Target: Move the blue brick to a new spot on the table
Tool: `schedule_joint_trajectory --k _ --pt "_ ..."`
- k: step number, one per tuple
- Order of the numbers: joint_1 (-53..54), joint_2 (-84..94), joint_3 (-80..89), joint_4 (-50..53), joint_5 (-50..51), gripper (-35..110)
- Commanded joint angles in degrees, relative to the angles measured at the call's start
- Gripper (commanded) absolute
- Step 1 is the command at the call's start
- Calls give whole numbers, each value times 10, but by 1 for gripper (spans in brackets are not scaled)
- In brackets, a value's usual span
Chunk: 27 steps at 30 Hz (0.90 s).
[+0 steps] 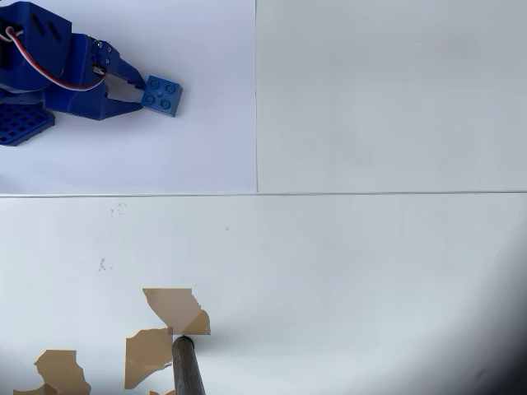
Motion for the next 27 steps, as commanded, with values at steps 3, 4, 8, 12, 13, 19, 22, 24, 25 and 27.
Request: schedule_joint_trajectory --k 3,4,8,12,13,19,22,24,25,27 --pt "-4 4 18 1 4 0" --pt "-4 4 18 1 4 0" --pt "-5 4 18 1 4 0" --pt "-8 4 18 1 4 0" --pt "-8 4 18 1 4 0" --pt "-3 4 18 1 4 0" --pt "0 4 18 1 4 0" --pt "1 4 18 1 4 0" --pt "1 4 18 1 4 0" --pt "-2 4 18 1 4 0"
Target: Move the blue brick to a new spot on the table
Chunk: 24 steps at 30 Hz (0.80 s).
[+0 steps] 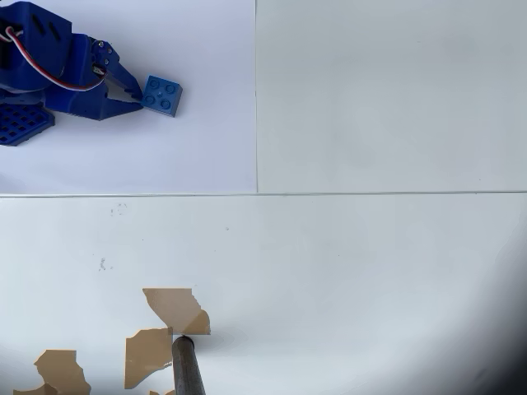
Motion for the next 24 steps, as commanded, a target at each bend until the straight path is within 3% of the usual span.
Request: schedule_joint_trajectory --k 1,15,24 --pt "-4 4 18 1 4 0" --pt "-48 4 18 2 -22 0" --pt "-23 4 11 4 -76 0"
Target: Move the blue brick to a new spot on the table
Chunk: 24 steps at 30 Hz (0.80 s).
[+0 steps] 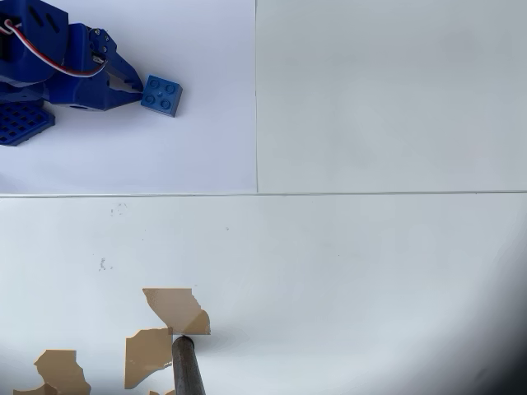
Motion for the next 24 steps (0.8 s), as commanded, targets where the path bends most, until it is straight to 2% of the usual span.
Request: schedule_joint_trajectory --k 1,9,14,24 --pt "21 4 0 16 -32 0" --pt "13 -67 -140 60 -1 0" --pt "31 -236 -253 -3 49 6" --pt "150 -417 -299 -127 -17 38"
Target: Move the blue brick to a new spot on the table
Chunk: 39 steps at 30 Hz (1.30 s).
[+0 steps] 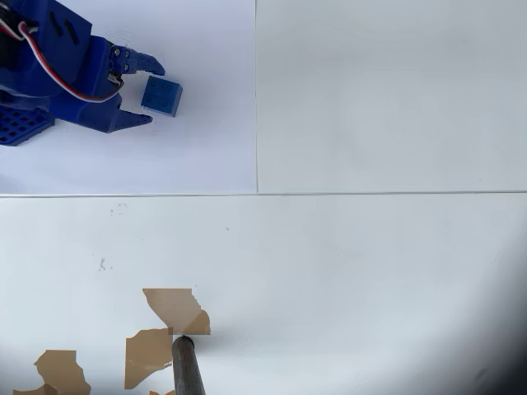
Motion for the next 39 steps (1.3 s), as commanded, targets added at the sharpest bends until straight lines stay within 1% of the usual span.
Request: schedule_joint_trajectory --k 1,5,9,12,16,20,23,26,28,33,39 --pt "12 -30 -35 -30 -22 42" --pt "0 -40 -16 -35 -28 43" --pt "-17 -56 8 -58 -17 42" --pt "-23 -85 17 -82 0 33" --pt "-28 -131 26 -118 14 26" --pt "-34 -154 28 -139 28 16" --pt "-40 -144 28 -134 34 10" --pt "-42 -122 24 -120 46 9" --pt "-36 -104 1 -88 61 9" --pt "35 -93 -107 -2 93 9" --pt "204 -148 -220 30 91 9"
